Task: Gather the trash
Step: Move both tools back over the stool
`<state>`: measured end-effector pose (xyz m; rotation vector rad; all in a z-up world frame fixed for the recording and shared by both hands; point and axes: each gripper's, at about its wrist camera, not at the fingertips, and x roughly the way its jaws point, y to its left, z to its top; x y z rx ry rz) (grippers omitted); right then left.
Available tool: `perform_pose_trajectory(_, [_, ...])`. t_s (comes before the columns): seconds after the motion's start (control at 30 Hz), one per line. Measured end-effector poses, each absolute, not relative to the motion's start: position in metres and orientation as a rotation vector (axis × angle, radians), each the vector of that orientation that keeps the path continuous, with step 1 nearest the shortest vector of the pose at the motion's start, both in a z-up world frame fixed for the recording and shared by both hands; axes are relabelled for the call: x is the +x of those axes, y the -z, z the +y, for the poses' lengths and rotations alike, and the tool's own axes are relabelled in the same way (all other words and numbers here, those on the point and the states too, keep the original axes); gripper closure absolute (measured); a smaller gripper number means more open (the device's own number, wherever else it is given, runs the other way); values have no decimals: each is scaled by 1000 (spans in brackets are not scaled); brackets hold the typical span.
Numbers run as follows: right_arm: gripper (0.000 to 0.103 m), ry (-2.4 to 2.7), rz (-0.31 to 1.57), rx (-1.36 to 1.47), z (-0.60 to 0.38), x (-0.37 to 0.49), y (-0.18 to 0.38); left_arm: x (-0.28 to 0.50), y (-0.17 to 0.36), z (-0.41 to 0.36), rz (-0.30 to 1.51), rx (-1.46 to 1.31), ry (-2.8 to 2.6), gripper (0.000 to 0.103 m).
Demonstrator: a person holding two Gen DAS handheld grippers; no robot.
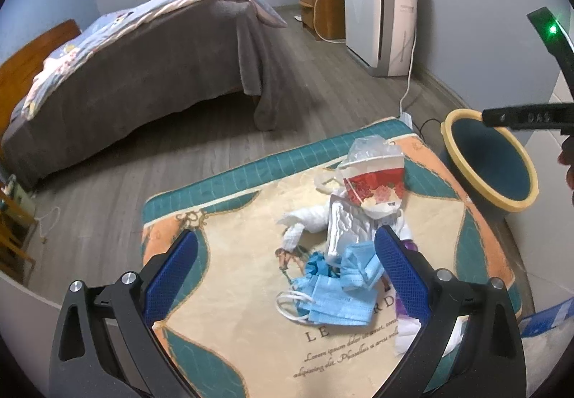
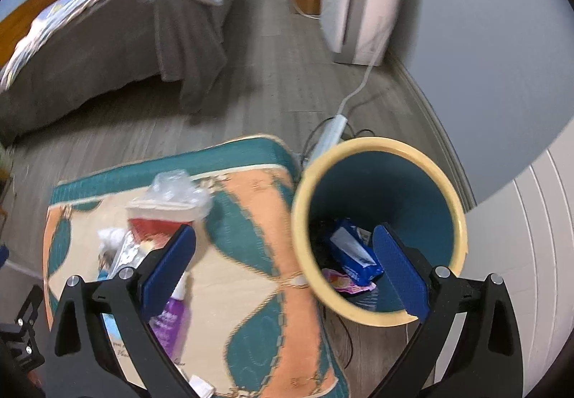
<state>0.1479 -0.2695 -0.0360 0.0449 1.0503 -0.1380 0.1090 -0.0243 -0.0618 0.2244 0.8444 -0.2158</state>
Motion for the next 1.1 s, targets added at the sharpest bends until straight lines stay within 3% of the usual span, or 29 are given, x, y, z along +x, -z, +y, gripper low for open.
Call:
perform_pose_trajectory(0.47, [6,72,1125,-79,-215,153,65,116,63,14,851,133,167,5])
perform_pose_trajectory(1.1, [6,-7,1312,94,-185,154,124,132,91,35,941,175,115,5])
